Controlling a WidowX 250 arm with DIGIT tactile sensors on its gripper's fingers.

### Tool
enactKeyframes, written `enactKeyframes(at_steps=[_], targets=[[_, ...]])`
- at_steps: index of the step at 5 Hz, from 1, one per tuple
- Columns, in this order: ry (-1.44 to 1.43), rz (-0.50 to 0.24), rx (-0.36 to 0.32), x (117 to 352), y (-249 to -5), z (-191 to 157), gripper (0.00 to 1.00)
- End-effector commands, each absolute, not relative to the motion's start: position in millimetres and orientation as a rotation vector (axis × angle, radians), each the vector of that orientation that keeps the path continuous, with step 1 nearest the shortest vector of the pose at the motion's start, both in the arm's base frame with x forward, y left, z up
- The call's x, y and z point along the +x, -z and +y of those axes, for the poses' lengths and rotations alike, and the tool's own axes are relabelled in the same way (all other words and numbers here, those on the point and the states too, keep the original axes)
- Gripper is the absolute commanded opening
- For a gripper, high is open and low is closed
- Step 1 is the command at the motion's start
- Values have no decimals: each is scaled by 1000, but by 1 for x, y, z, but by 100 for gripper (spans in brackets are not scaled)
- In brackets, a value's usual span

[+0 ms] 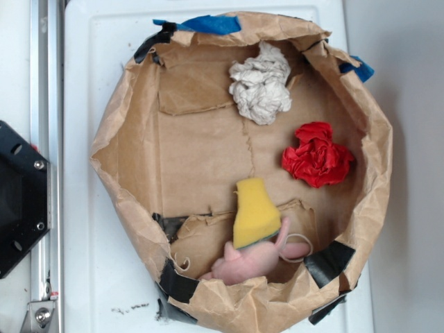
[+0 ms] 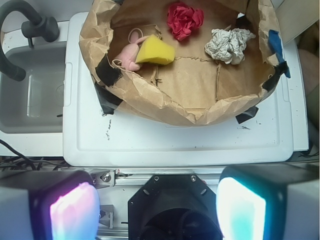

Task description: Grab the white paper.

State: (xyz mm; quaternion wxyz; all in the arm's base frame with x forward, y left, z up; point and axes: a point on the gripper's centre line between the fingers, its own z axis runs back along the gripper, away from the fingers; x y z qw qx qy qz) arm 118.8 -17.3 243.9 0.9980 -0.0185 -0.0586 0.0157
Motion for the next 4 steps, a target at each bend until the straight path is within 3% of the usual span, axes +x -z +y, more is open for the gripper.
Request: enactKeyframes(at_steps=[1, 3, 4], targets=[[-31, -117, -37, 119, -244, -17, 100], [-185, -151, 5, 194, -225, -20, 100], [-261, -169, 12, 218, -214, -15, 100]])
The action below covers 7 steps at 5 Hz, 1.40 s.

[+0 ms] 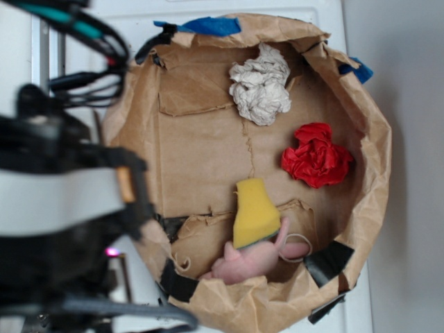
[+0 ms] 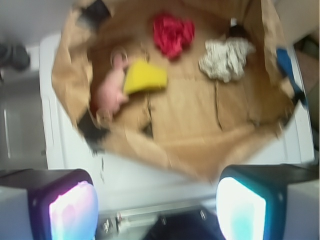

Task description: Grab the white paper.

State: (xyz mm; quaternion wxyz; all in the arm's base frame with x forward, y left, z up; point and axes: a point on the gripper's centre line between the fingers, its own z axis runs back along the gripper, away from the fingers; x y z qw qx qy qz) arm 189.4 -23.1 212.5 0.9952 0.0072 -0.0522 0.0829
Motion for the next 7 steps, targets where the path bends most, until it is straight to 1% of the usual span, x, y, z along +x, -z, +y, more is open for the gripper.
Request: enactKeyframes(at_steps=[1, 2, 3, 4, 5, 6, 7], targets=[[-458, -269, -15, 242, -206, -8, 100], [-647, -319, -45, 248, -190, 4, 100], [-870, -323, -48, 251, -170, 18, 100], [-1009, -297, -10, 250, -154, 29, 100], [-1080, -259, 31, 250, -140, 40, 100], [-1115, -236, 29, 253, -130, 51, 100], [-1115, -236, 29, 253, -130, 51, 100]])
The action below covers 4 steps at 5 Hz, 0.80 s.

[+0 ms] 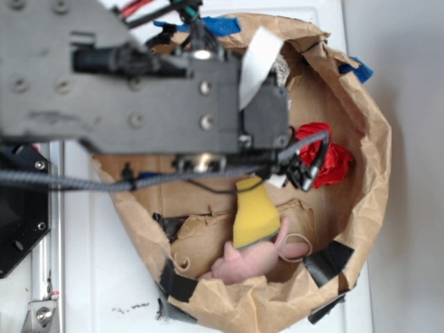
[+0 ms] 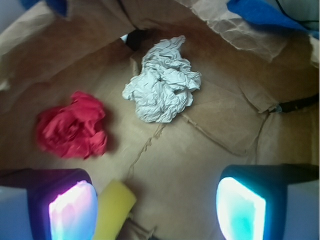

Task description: Grab the white paper.

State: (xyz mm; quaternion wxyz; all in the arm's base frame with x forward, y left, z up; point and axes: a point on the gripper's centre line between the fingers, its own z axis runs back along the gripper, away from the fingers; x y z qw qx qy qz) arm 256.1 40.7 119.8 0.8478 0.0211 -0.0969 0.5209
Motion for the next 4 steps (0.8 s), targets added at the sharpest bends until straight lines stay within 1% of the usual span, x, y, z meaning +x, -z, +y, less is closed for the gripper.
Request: enactKeyframes(at_steps=[1, 3, 4], targets=[[-1115, -236, 29, 253, -130, 51, 100], [-1115, -236, 29, 253, -130, 51, 100], [-1171, -270, 3, 265, -113, 52, 100]])
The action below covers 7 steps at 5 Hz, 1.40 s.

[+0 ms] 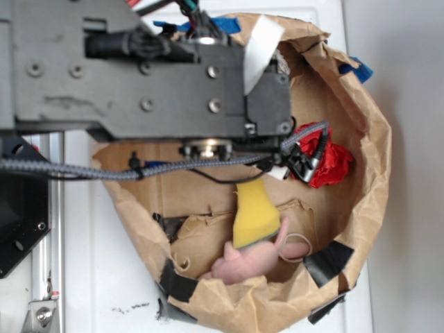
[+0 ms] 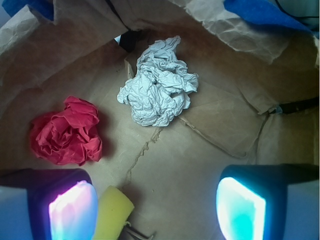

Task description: Grab the white paper.

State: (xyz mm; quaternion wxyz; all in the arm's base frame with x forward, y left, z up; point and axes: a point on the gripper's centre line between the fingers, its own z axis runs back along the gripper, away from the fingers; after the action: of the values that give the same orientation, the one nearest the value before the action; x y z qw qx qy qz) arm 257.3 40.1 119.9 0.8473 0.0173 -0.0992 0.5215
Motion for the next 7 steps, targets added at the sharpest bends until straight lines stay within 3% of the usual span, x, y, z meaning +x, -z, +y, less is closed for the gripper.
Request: enactKeyframes(at_steps=[1, 5, 7], targets=[[-1200, -272, -1, 272, -105, 56, 100], [-1350, -382, 52, 284, -98, 92, 100], [-1363, -408, 93, 289, -79, 92, 100]])
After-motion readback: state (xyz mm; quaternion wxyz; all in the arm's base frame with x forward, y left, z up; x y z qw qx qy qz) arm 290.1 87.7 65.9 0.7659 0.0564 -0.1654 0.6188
